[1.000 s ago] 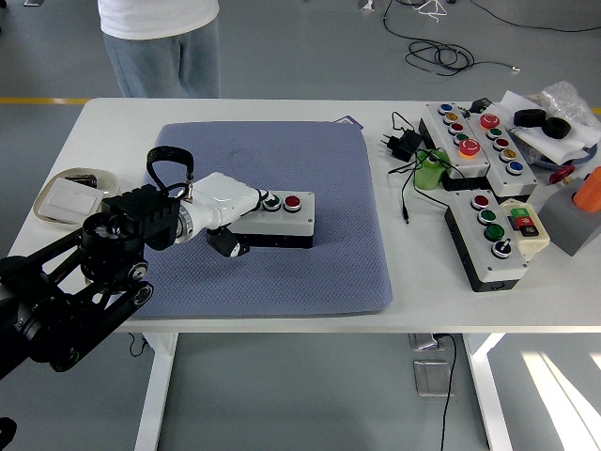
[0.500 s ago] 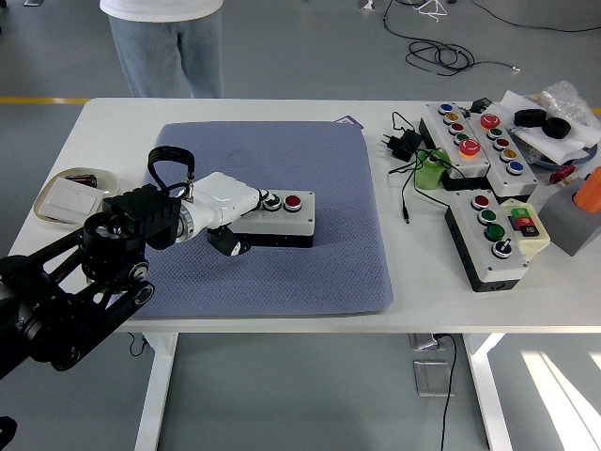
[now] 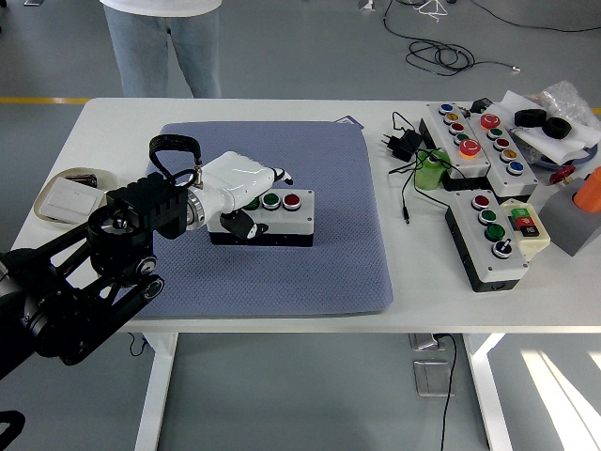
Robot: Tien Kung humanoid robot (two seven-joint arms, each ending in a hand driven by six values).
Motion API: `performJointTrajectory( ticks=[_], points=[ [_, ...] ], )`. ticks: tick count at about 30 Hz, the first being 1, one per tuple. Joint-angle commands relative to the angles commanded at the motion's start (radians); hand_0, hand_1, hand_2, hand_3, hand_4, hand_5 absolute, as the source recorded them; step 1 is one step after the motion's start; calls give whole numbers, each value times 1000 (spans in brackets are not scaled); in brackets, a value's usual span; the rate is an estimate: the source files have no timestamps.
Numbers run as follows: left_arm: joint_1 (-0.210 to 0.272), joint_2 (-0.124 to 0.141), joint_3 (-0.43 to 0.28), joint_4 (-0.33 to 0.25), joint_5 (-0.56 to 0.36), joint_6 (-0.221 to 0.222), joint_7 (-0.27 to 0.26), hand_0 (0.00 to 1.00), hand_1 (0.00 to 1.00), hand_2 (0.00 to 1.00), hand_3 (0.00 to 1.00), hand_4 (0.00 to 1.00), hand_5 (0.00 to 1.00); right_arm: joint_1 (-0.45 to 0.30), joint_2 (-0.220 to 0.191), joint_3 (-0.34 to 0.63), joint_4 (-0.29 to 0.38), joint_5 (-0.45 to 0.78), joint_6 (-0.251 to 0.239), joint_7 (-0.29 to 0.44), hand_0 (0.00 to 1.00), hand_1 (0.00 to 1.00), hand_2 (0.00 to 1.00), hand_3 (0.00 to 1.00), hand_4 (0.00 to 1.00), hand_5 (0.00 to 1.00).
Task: Pick up the button,place it on the desk,press the button,press the button
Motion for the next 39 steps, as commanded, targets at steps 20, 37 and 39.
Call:
performJointTrajectory(
  ticks=[20, 37, 39],
  points=[
    [-34, -33, 52, 84, 0, -34, 4, 2, 20, 53, 827, 743, 157, 2, 0, -1, 0, 0, -1, 0, 787, 797, 817, 751, 412, 479],
    [-23, -29, 56, 85, 0, -81, 9, 2, 24, 56, 829, 736, 155, -6, 1, -3, 0, -1, -1, -2, 787, 797, 817, 751, 412, 479],
    [-19, -27, 44, 75, 0, -57, 9, 2, 24, 56, 829, 736, 155, -8, 1, -3, 0, -1, -1, -2, 787, 797, 817, 751, 412, 479]
  ],
)
